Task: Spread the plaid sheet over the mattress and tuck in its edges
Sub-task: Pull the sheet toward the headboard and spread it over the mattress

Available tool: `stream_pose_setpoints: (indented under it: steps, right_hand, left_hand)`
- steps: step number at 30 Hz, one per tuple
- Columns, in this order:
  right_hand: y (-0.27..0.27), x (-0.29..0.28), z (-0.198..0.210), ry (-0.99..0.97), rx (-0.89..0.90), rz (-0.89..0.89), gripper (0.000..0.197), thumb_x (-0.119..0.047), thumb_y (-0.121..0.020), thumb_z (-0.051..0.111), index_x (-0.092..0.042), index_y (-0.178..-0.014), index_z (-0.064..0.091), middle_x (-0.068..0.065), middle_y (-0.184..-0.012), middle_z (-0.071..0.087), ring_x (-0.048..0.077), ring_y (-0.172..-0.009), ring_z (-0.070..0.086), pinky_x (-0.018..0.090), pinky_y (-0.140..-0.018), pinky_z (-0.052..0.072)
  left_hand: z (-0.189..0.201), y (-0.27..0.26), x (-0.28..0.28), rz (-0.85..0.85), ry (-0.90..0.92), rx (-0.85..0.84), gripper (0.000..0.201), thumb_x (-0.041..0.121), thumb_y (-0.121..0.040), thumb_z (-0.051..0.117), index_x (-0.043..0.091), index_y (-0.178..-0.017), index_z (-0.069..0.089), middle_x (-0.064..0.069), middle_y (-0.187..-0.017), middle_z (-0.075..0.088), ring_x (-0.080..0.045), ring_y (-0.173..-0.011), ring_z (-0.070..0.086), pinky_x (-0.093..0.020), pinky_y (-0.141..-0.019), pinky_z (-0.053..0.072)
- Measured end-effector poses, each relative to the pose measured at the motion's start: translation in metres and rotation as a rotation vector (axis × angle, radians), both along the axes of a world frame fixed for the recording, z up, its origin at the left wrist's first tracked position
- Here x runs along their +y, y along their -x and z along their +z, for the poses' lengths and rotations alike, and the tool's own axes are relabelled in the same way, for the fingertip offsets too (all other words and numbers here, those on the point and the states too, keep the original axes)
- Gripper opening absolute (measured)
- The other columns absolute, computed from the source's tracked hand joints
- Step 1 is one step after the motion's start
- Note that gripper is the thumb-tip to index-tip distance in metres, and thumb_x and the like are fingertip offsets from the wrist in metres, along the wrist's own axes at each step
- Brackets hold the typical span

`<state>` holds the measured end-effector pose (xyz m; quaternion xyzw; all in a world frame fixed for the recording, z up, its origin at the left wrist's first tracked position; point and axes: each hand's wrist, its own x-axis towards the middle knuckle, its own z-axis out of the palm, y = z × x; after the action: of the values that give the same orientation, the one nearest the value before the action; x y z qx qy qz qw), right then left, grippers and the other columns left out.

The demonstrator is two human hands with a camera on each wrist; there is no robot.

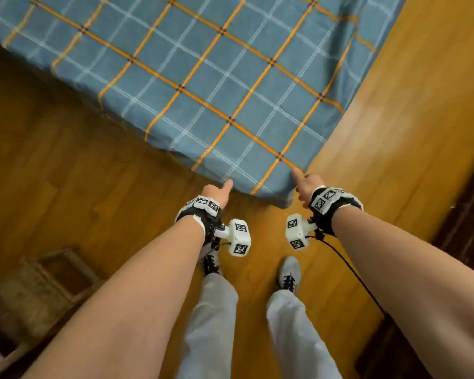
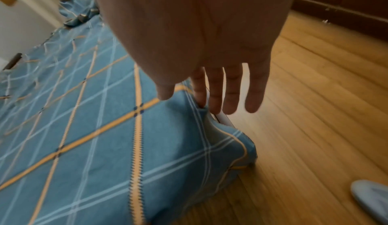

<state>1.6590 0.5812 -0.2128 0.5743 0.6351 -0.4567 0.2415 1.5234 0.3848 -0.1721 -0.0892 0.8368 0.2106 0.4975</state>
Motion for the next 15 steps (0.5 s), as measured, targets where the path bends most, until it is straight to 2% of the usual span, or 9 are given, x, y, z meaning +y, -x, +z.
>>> stream_pose_setpoints:
  steps: [1, 3, 6, 8, 9, 11, 12, 13, 15]
  right_hand:
    - [-0.002, 0.000, -0.012, -0.023, 0.034, -0.016, 0.060, -0.067, -0.079, 0.045, -0.010, -0.089, 0.059, 0.016, -0.101, 0.070, 0.041, -0.093, 0.065, 0.054, -0.086, 0.054]
    - [-0.005, 0.001, -0.022, -0.128, 0.101, 0.015, 0.041, -0.055, -0.084, 0.053, -0.014, -0.083, 0.057, 0.017, -0.095, 0.071, 0.039, -0.087, 0.066, 0.051, -0.081, 0.054]
    - [-0.011, 0.002, -0.010, -0.208, 0.150, 0.087, 0.031, -0.043, -0.086, 0.056, -0.019, -0.069, 0.049, 0.016, -0.082, 0.069, 0.036, -0.078, 0.063, 0.046, -0.076, 0.053]
    - [-0.019, 0.005, 0.003, -0.193, 0.145, 0.080, 0.028, -0.040, -0.085, 0.054, -0.018, -0.069, 0.053, 0.013, -0.080, 0.069, 0.035, -0.077, 0.063, 0.046, -0.075, 0.054]
    - [-0.024, 0.007, 0.010, -0.186, 0.137, 0.065, 0.027, -0.040, -0.085, 0.053, -0.017, -0.072, 0.057, 0.012, -0.080, 0.069, 0.034, -0.077, 0.064, 0.044, -0.075, 0.055]
    - [-0.036, 0.012, 0.028, -0.189, 0.109, 0.053, 0.028, -0.038, -0.087, 0.052, -0.015, -0.076, 0.062, 0.010, -0.079, 0.070, 0.033, -0.076, 0.064, 0.041, -0.072, 0.054]
    - [-0.044, 0.013, 0.037, -0.193, 0.098, 0.050, 0.028, -0.037, -0.088, 0.052, -0.014, -0.076, 0.063, 0.009, -0.078, 0.070, 0.032, -0.075, 0.064, 0.039, -0.071, 0.053]
    - [-0.053, 0.015, 0.042, -0.195, 0.091, 0.044, 0.029, -0.036, -0.089, 0.052, -0.012, -0.078, 0.064, 0.008, -0.077, 0.070, 0.030, -0.073, 0.063, 0.038, -0.069, 0.052]
    - [-0.069, 0.020, 0.050, -0.196, 0.077, 0.026, 0.030, -0.035, -0.089, 0.053, -0.009, -0.080, 0.065, 0.005, -0.074, 0.069, 0.025, -0.065, 0.060, 0.034, -0.064, 0.049]
  left_hand:
    - [-0.013, -0.005, 0.001, 0.078, -0.081, 0.002, 0.039, 0.044, -0.092, 0.051, 0.011, -0.077, 0.064, -0.013, -0.090, 0.070, -0.034, -0.090, 0.068, -0.042, -0.079, 0.054]
    - [-0.028, -0.011, 0.006, 0.161, -0.172, 0.039, 0.031, 0.025, -0.093, 0.052, 0.014, -0.067, 0.062, -0.011, -0.081, 0.070, -0.029, -0.082, 0.068, -0.040, -0.072, 0.054]
    - [-0.024, -0.014, 0.014, 0.256, -0.211, 0.039, 0.027, 0.016, -0.091, 0.053, 0.013, -0.065, 0.060, -0.009, -0.077, 0.068, -0.022, -0.075, 0.065, -0.042, -0.079, 0.057]
    - [-0.017, -0.014, 0.019, 0.310, -0.216, 0.026, 0.024, 0.017, -0.091, 0.052, 0.012, -0.070, 0.060, -0.009, -0.080, 0.067, -0.022, -0.077, 0.064, -0.045, -0.082, 0.058]
    - [-0.012, -0.015, 0.022, 0.333, -0.214, -0.002, 0.022, 0.022, -0.092, 0.050, 0.012, -0.076, 0.060, -0.008, -0.085, 0.067, -0.023, -0.080, 0.064, -0.046, -0.083, 0.058]
    - [-0.002, -0.021, 0.029, 0.339, -0.219, -0.106, 0.030, 0.045, -0.093, 0.049, 0.016, -0.095, 0.058, -0.006, -0.093, 0.063, -0.025, -0.087, 0.065, -0.044, -0.077, 0.058]
    - [0.001, -0.026, 0.033, 0.332, -0.215, -0.146, 0.036, 0.053, -0.091, 0.049, 0.018, -0.099, 0.055, -0.005, -0.091, 0.061, -0.026, -0.086, 0.066, -0.039, -0.070, 0.058]
    - [0.004, -0.030, 0.038, 0.341, -0.200, -0.167, 0.035, 0.050, -0.092, 0.050, 0.015, -0.094, 0.053, -0.004, -0.086, 0.059, -0.025, -0.079, 0.065, -0.034, -0.063, 0.056]
    - [0.005, -0.037, 0.047, 0.436, -0.197, -0.178, 0.026, 0.021, -0.096, 0.050, 0.006, -0.076, 0.051, -0.008, -0.075, 0.057, -0.023, -0.063, 0.059, -0.030, -0.056, 0.050]
